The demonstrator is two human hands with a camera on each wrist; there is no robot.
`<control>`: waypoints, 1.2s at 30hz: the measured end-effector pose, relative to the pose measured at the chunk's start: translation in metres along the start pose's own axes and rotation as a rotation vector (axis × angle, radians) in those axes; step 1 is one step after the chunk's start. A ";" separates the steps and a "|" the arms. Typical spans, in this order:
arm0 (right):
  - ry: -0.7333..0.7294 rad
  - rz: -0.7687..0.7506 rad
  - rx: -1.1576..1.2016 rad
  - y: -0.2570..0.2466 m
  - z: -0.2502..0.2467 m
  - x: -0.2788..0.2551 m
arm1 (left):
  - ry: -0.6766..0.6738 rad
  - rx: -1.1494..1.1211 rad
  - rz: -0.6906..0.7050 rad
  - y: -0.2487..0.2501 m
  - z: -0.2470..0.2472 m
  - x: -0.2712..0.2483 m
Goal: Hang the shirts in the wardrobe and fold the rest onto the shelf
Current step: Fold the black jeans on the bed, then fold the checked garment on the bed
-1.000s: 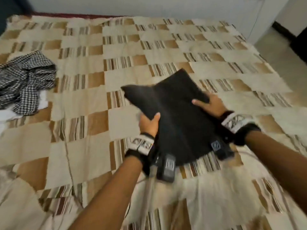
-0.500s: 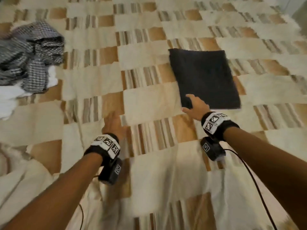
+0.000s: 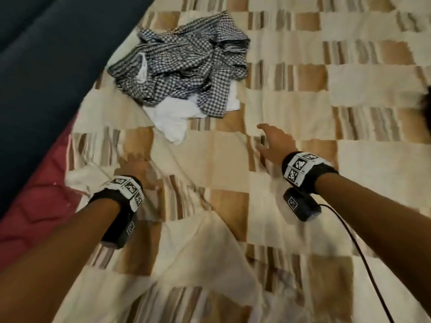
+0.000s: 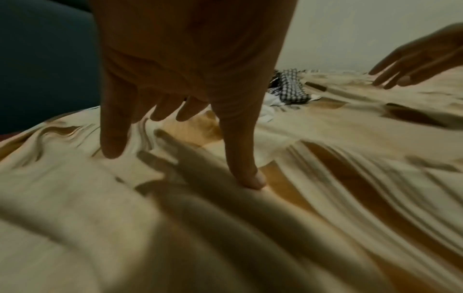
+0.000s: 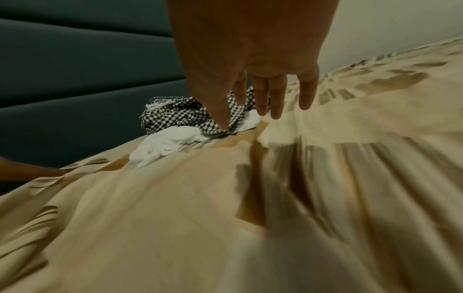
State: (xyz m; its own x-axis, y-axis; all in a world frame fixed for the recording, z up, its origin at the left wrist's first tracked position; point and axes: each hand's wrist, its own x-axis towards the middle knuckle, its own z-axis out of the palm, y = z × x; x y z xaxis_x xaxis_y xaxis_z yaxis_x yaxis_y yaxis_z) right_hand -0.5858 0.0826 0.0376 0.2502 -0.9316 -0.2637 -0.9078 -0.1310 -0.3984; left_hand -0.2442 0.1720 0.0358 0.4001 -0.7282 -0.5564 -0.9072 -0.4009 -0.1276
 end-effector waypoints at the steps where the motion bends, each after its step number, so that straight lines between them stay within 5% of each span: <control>1: 0.004 -0.018 -0.043 -0.020 0.009 0.014 | -0.020 0.012 -0.035 -0.013 0.002 0.009; 6: 0.076 -0.076 -0.038 -0.091 0.032 0.087 | -0.167 0.119 -0.061 -0.045 0.024 0.045; 17: 0.246 -0.428 -0.167 -0.260 0.027 0.232 | -0.162 0.255 0.061 -0.037 0.039 0.060; 22: -0.035 -0.527 -0.555 -0.333 0.021 0.274 | -0.164 0.191 0.050 -0.038 0.045 0.067; 25: -0.041 -0.561 -0.722 -0.332 0.012 0.270 | -0.136 0.039 -0.043 -0.041 0.053 0.075; 30: 0.135 -0.559 -0.361 -0.275 -0.013 0.220 | -0.183 0.127 -0.016 -0.033 0.036 0.066; 36: -0.282 -0.598 -0.557 -0.190 -0.011 0.095 | -0.174 0.038 -0.033 -0.045 0.005 0.041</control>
State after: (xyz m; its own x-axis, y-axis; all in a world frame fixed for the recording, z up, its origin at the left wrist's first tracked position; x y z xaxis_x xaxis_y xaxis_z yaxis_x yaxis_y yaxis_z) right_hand -0.3929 0.0158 0.0981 0.7454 -0.5440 -0.3852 -0.6115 -0.7881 -0.0705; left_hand -0.1878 0.1633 0.0149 0.4041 -0.6064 -0.6849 -0.8996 -0.3990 -0.1774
